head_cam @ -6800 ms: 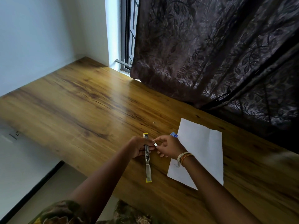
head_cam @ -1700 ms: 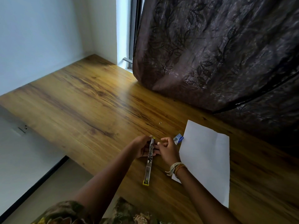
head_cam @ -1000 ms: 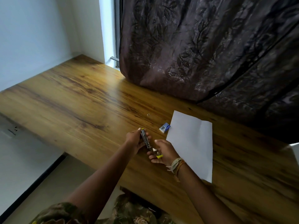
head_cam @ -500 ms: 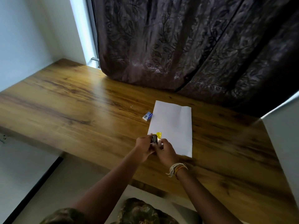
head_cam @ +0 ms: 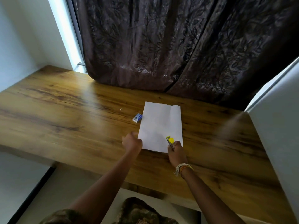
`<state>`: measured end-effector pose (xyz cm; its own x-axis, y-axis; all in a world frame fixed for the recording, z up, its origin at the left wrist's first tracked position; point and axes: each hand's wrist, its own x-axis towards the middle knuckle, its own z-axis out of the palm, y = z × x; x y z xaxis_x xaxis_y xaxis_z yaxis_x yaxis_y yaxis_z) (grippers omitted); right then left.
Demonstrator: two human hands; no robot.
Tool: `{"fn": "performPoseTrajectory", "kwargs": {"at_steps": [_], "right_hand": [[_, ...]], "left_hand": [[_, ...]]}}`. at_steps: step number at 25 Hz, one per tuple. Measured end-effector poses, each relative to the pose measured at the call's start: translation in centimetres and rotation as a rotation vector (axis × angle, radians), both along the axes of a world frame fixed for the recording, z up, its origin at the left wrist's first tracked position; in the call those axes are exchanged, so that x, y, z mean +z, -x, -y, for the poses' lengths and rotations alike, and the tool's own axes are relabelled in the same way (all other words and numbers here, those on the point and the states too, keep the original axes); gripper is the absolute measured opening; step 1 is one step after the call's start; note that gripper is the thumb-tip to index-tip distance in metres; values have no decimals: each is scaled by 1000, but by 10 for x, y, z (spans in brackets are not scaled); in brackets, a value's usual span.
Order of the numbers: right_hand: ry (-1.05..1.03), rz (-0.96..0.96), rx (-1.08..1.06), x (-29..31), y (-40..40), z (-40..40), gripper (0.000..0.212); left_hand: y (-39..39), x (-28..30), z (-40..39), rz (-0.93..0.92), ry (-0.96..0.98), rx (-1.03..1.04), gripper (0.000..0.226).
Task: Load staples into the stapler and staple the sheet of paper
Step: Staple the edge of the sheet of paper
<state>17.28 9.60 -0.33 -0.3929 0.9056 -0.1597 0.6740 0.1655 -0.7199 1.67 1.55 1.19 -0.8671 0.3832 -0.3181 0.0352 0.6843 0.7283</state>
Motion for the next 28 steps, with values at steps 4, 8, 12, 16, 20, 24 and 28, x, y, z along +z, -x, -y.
{"fn": "performPoseTrajectory", "kwargs": {"at_steps": [4, 8, 12, 16, 20, 24, 28], "right_hand": [[-3, 74, 70, -6, -1, -4, 14], [18, 96, 43, -6, -2, -13, 19], [71, 107, 25, -6, -2, -18, 22], [122, 58, 24, 1, -5, -16, 21], [507, -219, 6, 17, -11, 6, 39], [909, -407, -53, 22, -22, 25, 61], [1093, -498, -145, 14, -34, 27, 72]], "left_hand": [[7, -3, 0, 53, 73, 16, 33], [21, -2, -5, 355, 12, 83, 7], [10, -1, -5, 468, -34, 63, 27], [-3, -5, -4, 614, -151, 97, 30], [-23, 0, -2, 846, -298, 149, 13], [-33, -10, 2, 958, -432, 173, 25], [-31, -12, 5, 958, -474, 204, 31]]}}
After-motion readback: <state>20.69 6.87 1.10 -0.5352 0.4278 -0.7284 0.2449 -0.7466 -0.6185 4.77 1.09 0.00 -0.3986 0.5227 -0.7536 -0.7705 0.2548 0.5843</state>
